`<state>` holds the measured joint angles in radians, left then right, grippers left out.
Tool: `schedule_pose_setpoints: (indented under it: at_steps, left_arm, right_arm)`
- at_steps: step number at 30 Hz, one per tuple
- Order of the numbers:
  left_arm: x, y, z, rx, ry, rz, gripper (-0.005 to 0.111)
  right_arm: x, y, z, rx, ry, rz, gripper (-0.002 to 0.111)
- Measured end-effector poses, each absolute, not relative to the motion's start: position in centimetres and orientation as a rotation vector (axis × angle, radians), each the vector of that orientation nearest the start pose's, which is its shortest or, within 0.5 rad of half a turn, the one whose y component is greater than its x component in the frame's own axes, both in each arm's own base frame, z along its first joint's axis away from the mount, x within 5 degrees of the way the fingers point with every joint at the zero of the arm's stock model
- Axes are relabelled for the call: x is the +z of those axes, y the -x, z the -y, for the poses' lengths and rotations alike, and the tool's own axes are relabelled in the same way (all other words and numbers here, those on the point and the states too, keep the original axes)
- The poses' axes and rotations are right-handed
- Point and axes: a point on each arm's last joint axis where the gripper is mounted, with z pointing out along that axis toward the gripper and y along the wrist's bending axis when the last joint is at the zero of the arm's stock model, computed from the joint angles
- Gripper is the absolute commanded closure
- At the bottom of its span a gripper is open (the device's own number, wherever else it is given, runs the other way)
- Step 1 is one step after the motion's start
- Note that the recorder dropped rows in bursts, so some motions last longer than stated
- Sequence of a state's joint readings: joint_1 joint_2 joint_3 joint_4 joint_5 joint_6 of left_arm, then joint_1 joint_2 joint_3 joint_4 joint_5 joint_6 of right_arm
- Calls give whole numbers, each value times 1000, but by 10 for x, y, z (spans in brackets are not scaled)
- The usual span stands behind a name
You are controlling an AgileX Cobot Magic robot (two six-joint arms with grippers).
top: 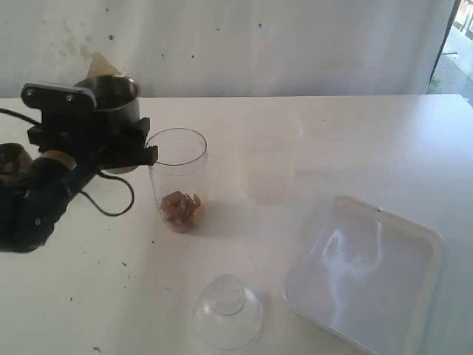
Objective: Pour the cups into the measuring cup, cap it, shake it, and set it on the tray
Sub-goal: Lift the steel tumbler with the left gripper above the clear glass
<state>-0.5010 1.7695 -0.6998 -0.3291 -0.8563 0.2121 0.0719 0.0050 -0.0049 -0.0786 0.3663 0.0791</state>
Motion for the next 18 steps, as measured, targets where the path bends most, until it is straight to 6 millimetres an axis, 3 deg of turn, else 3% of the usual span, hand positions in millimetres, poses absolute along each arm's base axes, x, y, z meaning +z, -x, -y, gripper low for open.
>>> schedule_pose_setpoints:
  at_steps: [3, 8, 14, 18]
  left_arm:
    - [207, -326, 154, -176, -249, -1642, 107]
    - [231, -339, 161, -137, -280, -1552, 107]
    - [238, -345, 160, -55, -341, -1524, 107]
    - [233, -352, 146, -32, -345, -1589, 107]
  right_arm:
    - [182, -53, -1, 28, 42, -1849, 108]
    - [182, -53, -1, 28, 42, -1849, 108]
    - [182, -53, -1, 28, 42, -1849, 108]
    - [182, -53, -1, 28, 42, -1849, 108]
